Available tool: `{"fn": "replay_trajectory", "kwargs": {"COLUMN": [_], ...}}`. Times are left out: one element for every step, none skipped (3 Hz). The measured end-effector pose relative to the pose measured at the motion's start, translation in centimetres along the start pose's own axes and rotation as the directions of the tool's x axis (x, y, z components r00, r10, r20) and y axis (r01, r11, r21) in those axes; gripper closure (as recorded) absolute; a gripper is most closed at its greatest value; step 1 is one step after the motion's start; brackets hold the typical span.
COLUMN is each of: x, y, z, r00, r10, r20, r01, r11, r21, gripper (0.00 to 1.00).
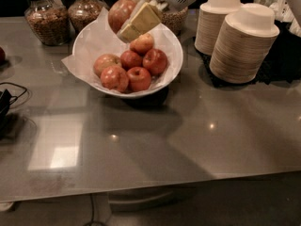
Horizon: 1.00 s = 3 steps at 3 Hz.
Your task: Pick apple from white bowl
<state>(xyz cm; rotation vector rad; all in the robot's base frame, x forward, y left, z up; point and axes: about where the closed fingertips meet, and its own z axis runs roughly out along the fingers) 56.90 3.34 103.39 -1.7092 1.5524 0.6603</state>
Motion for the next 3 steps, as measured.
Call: {"fn": "replay_trajectory", "kwargs": {"x": [0.3,2.0,2.0], "y": [1.7,7.9,7.9], "z": [-0.1,-0.7,-0.7], "r00": [1.000,0.999,0.999], "r10": [0.000,0.033,0.033], "r20": [-0.004,0.000,0.000], "r01": [0.000,-0.033,-0.033], "r11": [1.0000,0.9991,0.9991], "r21": [0.007,0.025,0.025], "gripper": [1.00,1.00,1.00]}}
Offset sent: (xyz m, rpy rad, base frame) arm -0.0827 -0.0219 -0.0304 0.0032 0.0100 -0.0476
